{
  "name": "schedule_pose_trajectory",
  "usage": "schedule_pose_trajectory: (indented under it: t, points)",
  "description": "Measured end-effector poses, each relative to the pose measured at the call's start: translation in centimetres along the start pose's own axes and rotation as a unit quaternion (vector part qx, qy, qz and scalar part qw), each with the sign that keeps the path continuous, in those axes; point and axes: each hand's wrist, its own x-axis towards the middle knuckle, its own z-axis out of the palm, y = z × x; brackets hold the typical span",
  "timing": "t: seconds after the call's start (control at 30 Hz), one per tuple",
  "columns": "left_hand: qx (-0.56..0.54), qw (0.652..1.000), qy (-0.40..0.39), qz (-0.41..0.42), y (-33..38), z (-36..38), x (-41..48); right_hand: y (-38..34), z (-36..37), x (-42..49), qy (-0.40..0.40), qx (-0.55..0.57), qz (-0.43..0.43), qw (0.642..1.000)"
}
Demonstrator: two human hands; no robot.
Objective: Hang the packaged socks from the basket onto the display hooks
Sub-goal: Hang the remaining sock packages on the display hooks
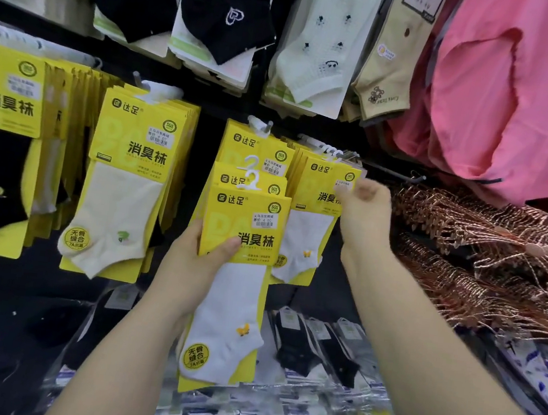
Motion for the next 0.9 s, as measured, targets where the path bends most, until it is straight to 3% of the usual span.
schedule_pose_trajectory:
  t: [0.1,0.17,0.37,0.53,0.73,0.9]
  points:
    - [-0.020,1.000,-0.019,-0.007,0.1,0.8,-0.3,1.7,-0.7,-5.9,-0.147,-0.008,0.009,0.989]
    - [-0.034,0.999,-0.026,-0.009,0.0,1.5,-0.6,2.9,-1.1,-8.5,-0.185,-0.027,-0.001,0.982]
    - [-0.049,0.996,-0.054,-0.042,-0.8,3.6,-1.5,5.1,-3.1,-10.0,-0.085,0.038,0.008,0.996]
    - [-0.083,0.991,-0.103,-0.035,-0.3,3.5,-1.4,5.3,-4.9,-8.5,-0.113,0.127,0.040,0.985]
    - [-0.052,0.996,-0.068,0.004,-0.3,3.7,-1.4,5.4,-5.5,-8.5,-0.112,0.053,-0.033,0.992]
    - [-0.101,0.990,-0.096,0.001,-0.3,3.7,-1.8,4.7,-6.1,-8.6,-0.144,0.049,-0.055,0.987]
